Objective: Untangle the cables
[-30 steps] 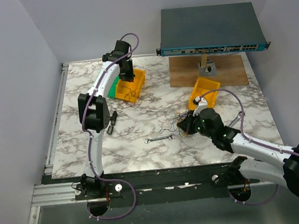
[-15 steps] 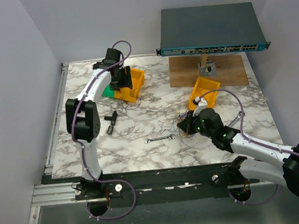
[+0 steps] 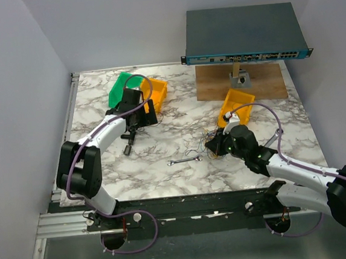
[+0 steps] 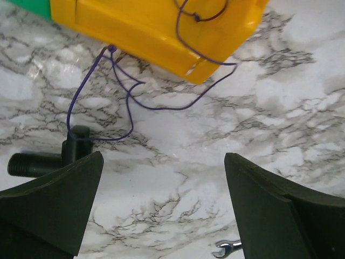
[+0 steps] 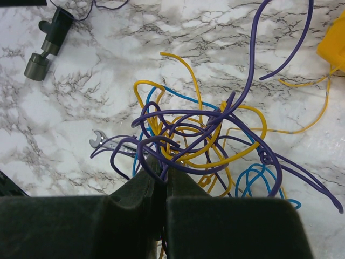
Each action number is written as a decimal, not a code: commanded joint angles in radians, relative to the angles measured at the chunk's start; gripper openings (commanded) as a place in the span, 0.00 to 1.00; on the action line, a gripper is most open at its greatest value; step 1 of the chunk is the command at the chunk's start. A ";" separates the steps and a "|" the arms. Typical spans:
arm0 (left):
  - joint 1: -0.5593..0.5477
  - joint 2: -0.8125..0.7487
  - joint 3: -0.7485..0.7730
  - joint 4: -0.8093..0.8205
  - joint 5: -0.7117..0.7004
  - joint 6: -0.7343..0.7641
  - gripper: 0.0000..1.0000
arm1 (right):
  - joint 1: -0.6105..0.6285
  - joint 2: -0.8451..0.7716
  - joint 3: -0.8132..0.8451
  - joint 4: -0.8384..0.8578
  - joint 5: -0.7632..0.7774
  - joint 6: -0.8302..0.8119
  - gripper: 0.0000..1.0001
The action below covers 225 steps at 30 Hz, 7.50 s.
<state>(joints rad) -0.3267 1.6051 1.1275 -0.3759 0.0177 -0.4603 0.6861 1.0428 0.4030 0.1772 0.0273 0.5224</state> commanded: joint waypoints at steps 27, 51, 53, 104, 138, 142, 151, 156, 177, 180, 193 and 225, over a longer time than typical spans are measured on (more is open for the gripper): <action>-0.078 0.423 0.336 -0.331 -0.163 -0.043 0.70 | 0.000 -0.062 -0.001 -0.008 -0.020 0.001 0.01; -0.175 0.113 0.004 -0.136 -0.041 -0.061 0.00 | 0.001 -0.081 -0.009 -0.007 -0.019 0.006 0.01; -0.171 0.093 0.060 -0.175 -0.044 -0.040 0.00 | 0.000 -0.084 -0.009 -0.008 -0.020 0.007 0.01; 0.081 0.420 0.630 0.035 0.274 0.070 0.00 | -0.002 -0.026 0.010 -0.007 -0.007 0.006 0.01; -0.088 0.502 0.555 -0.225 0.177 -0.045 0.03 | 0.000 -0.036 0.029 -0.038 0.015 0.009 0.01; -0.091 0.495 0.581 -0.231 0.128 -0.035 0.09 | -0.001 -0.048 0.029 -0.045 0.011 0.009 0.01; -0.091 0.485 0.728 -0.343 0.064 0.019 0.49 | 0.000 -0.087 0.026 -0.071 0.021 0.009 0.01; -0.093 0.419 0.722 -0.394 0.050 0.041 0.50 | -0.001 -0.076 0.042 -0.087 0.040 0.006 0.01; -0.198 -0.460 -0.385 0.370 0.365 -0.060 0.76 | 0.010 0.181 0.290 -0.207 -0.092 -0.014 0.70; -0.215 -0.414 -0.414 0.412 0.366 -0.051 0.74 | 0.010 0.150 0.278 -0.267 -0.033 0.004 0.63; -0.382 -0.173 -0.350 0.578 0.327 -0.049 0.71 | 0.010 0.074 0.220 -0.352 0.075 0.034 0.33; -0.496 0.078 -0.361 0.815 0.327 -0.130 0.24 | 0.010 -0.014 0.415 -0.453 -0.119 0.130 0.00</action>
<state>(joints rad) -0.8158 1.6684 0.7460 0.3725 0.3523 -0.5716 0.6937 1.0515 0.7464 -0.2390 -0.0341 0.6281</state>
